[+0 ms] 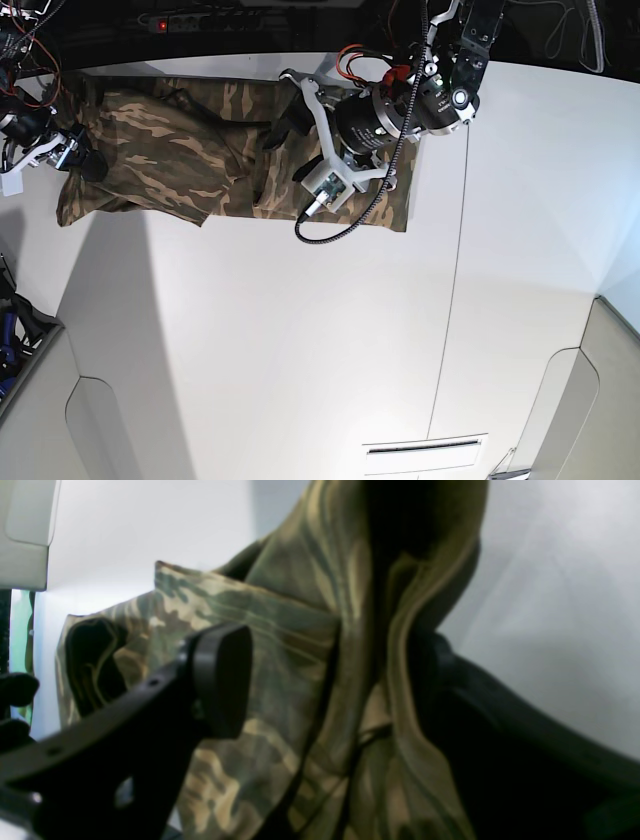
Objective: Fold the T-shirt properly
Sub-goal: 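Lay the folded end down and open the left gripper, lifting away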
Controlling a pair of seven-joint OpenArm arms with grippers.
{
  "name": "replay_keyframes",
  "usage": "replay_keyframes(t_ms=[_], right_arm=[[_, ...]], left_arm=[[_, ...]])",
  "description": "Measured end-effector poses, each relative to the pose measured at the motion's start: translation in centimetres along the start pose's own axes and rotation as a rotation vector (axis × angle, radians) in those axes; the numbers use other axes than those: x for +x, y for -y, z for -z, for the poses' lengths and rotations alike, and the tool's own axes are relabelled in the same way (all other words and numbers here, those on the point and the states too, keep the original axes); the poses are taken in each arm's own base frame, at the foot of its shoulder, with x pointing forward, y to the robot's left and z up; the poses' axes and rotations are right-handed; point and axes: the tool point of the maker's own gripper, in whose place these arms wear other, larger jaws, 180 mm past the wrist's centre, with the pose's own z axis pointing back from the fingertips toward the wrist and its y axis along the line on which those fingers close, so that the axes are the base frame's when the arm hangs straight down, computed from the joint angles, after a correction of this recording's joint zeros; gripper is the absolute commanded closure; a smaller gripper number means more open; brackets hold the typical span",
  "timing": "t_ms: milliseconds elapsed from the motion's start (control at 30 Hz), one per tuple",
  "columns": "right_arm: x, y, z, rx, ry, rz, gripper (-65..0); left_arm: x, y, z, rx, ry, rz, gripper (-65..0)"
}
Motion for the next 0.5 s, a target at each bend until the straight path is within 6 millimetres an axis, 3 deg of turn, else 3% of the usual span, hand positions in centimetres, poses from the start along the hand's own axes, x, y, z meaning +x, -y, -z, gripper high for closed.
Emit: replay_keyframes(t_ms=[167,267,500], right_arm=[[-0.4,0.1,0.1,-0.007,-0.017,0.002,-17.9],[-0.7,0.2,0.2,-0.014,-0.031,0.002,-1.0],[-0.5,0.4,0.0,-0.02,-0.03,-0.003,0.0]], left_arm=[[0.1,-0.6,-0.2,0.017,0.003,-0.007,-37.5],[0.2,-2.9,-0.8,0.091,0.014,-0.049,-37.5],[0.1,-8.7,-3.7,0.248,0.035,-0.123,-37.5]])
